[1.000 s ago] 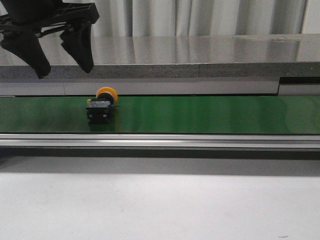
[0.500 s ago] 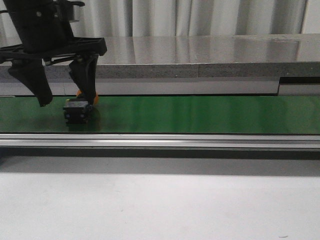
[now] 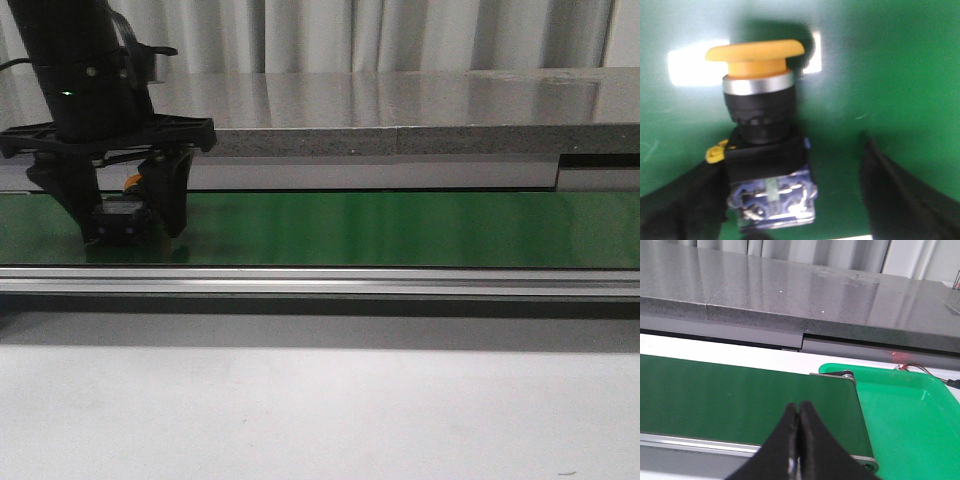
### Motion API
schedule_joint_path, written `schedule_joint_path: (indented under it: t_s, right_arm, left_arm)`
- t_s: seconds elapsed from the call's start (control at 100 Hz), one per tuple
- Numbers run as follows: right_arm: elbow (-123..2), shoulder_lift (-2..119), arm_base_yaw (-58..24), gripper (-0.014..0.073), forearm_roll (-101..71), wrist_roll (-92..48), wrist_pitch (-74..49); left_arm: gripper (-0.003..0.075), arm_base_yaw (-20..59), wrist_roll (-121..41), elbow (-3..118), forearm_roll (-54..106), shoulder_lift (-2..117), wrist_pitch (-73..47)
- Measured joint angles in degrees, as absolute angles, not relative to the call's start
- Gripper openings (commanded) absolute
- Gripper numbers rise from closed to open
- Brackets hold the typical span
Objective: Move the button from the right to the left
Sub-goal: 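Lift the button with the left gripper and carry it to the blue tray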
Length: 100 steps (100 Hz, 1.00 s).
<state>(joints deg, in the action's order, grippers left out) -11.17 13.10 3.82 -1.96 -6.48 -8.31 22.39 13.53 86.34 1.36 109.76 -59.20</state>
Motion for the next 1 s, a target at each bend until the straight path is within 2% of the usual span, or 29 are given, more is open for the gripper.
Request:
schedule_joint_path:
  t_s: [0.07, 0.12, 0.55, 0.82, 1.0]
  right_arm:
    - [-11.2, 13.1, 3.8, -0.0068, -2.0, -6.5, -8.3]
    - [-11.2, 13.1, 3.8, -0.0068, -2.0, -6.5, -8.3]
    - [-11.2, 13.1, 3.8, -0.0068, -2.0, -6.5, -8.3]
    - [-11.2, 13.1, 3.8, -0.0068, -2.0, -6.5, -8.3]
    - [-11.2, 13.1, 3.8, -0.0068, -2.0, -6.5, -8.3]
  left_arm:
    - [0.0294, 22.4, 13.5, 86.3, 1.2, 109.8, -59.2]
    - [0.0275, 22.4, 13.5, 86.3, 1.1, 109.8, -59.3]
    - [0.0274, 21.3, 13.5, 86.3, 1.0, 105.5, -59.6]
    - [0.0274, 13.3, 12.6, 86.3, -4.1, 98.9, -62.9]
    - [0.0274, 5.5, 6.3, 86.3, -5.5, 98.1, -66.4]
